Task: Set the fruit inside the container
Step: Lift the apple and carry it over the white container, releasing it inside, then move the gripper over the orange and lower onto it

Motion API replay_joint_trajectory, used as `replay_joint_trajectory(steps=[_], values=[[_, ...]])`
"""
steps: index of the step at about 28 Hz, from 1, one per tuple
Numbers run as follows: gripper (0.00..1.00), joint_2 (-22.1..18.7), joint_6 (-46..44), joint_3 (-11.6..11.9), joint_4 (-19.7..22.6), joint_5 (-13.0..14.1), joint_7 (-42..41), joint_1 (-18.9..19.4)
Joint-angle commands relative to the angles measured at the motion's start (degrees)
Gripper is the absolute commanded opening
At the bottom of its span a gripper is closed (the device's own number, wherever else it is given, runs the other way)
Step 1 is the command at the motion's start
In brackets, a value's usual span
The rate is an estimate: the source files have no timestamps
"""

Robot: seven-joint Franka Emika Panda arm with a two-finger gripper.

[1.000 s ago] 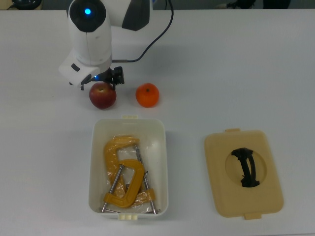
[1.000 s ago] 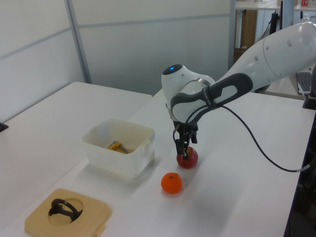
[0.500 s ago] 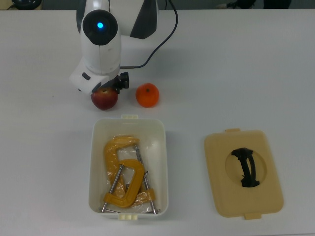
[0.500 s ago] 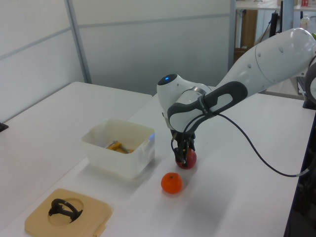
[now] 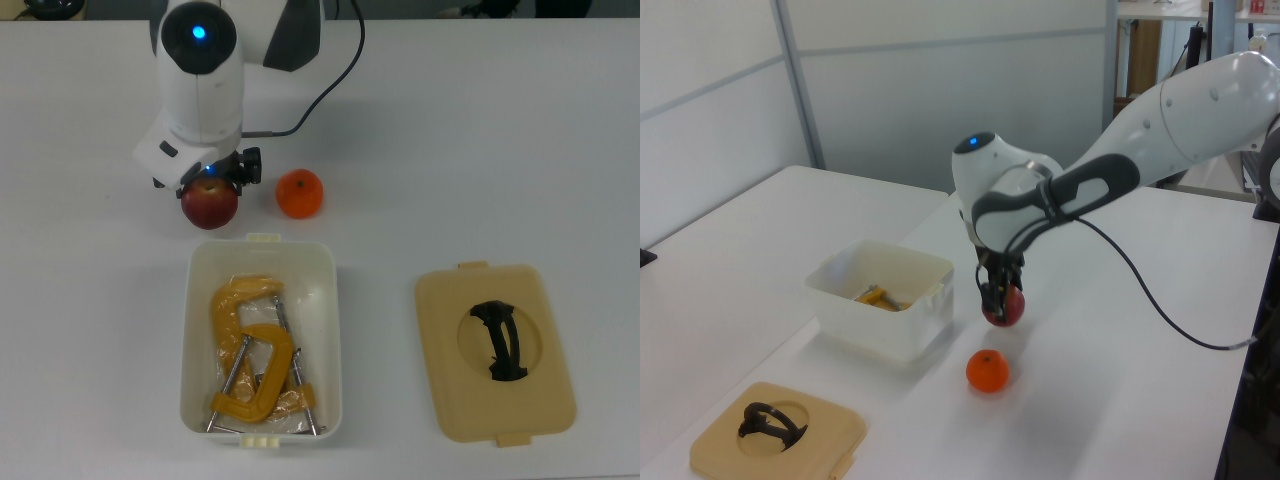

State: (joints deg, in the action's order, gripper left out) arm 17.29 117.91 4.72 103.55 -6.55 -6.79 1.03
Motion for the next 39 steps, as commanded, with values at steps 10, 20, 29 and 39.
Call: replay_joint_trajectory(steps=[10, 20, 29, 39], values=[[0.10, -0.5, -7.4, 0.9, -18.0, 11.8, 3.4, 0.3], [0.67, 3.4, 6.8, 0.3, -18.4, 11.4, 10.6, 1.9], [1.00, 3.3, 6.6, 0.3, -18.4, 10.6, 10.5, 2.5], [1.00, 1.7, -8.6, 0.1, -16.5, 8.3, 5.6, 4.9]])
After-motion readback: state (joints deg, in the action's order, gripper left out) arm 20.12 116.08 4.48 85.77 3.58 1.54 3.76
